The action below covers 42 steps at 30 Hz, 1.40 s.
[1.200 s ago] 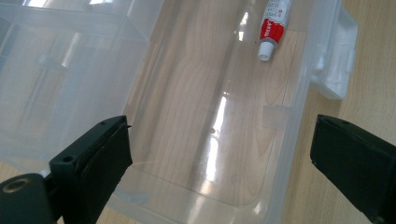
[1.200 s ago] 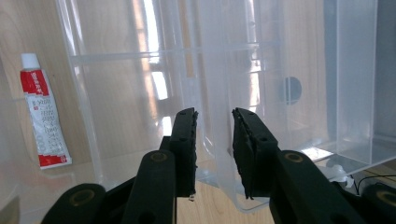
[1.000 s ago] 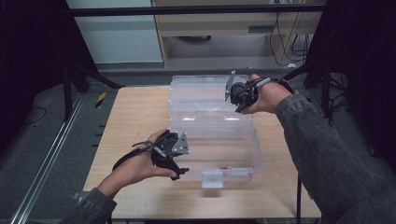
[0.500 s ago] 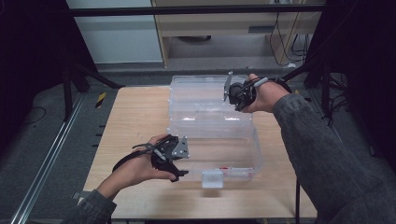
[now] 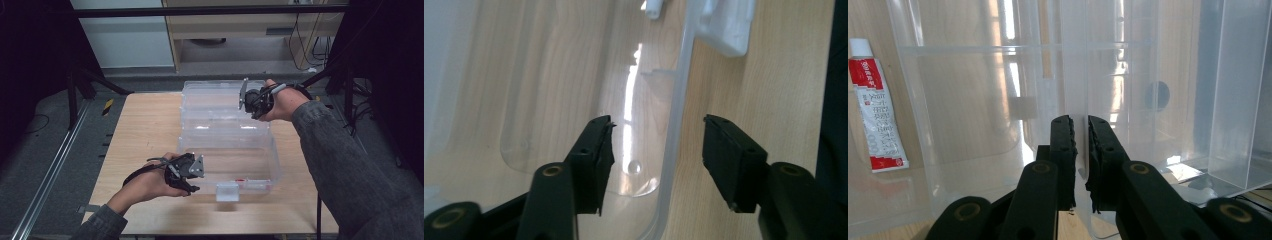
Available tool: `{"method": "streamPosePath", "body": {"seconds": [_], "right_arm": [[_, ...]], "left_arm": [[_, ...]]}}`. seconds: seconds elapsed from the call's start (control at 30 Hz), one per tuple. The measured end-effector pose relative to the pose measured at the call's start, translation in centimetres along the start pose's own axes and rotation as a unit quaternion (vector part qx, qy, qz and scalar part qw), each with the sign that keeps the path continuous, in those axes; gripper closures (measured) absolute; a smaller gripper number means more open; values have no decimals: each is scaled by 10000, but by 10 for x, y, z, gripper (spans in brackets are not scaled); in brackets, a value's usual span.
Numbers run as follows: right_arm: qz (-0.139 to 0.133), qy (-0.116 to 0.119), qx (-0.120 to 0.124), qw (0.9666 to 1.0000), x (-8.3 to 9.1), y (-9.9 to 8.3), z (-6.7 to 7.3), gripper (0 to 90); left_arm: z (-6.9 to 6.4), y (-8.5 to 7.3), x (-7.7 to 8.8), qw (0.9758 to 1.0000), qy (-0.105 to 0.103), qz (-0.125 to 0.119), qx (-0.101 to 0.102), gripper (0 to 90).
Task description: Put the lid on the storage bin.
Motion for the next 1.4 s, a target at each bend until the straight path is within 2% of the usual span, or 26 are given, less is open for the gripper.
{"method": "streamPosePath", "body": {"seconds": [0.1,0.23,0.3,0.5,0.57,0.77,0.93,0.97,1.1,1.23,1.4], "right_arm": [[-9,-12,-2,10000,0,0,0,826],[3,-14,-6,10000,0,0,0,825],[2,-15,-6,10000,0,0,0,824],[-23,-4,-3,10000,-1,-1,0,825],[-17,-10,6,10000,0,-1,0,826],[-49,-16,35,10000,0,1,0,832],[-71,25,46,10000,0,3,2,844],[-75,45,82,9999,1,3,3,851],[-82,70,93,9999,3,4,6,863],[-120,87,137,9998,5,6,9,870],[-154,97,196,9996,10,8,16,875]], "left_arm": [[-1,-2,-5,10000,-75,28,3,526],[-2,-6,-12,9996,-244,114,-5,653],[-2,-7,-13,9996,-266,111,-44,673],[-6,-6,-15,9993,-346,114,-70,805],[-6,-6,-15,9993,-354,107,1,824],[-6,-6,-15,9995,-302,43,73,824],[-6,-6,-15,9992,-367,-2,176,826],[-7,-6,-15,9990,-361,-4,265,825],[-7,-5,-15,9989,-289,-67,362,822],[-6,-5,-15,9993,-177,-69,327,820],[-7,-6,-16,9994,-136,-43,326,818]]}}
Point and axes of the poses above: each handheld gripper's, and its own axes: x roughly backward along the jaws, y roughly out of its top, z roughly to its left, the point moved 10 cm from there along -x, roughly forward along the jaws, and after that the axes turned 8 degrees about y, right-handed, at the moved point
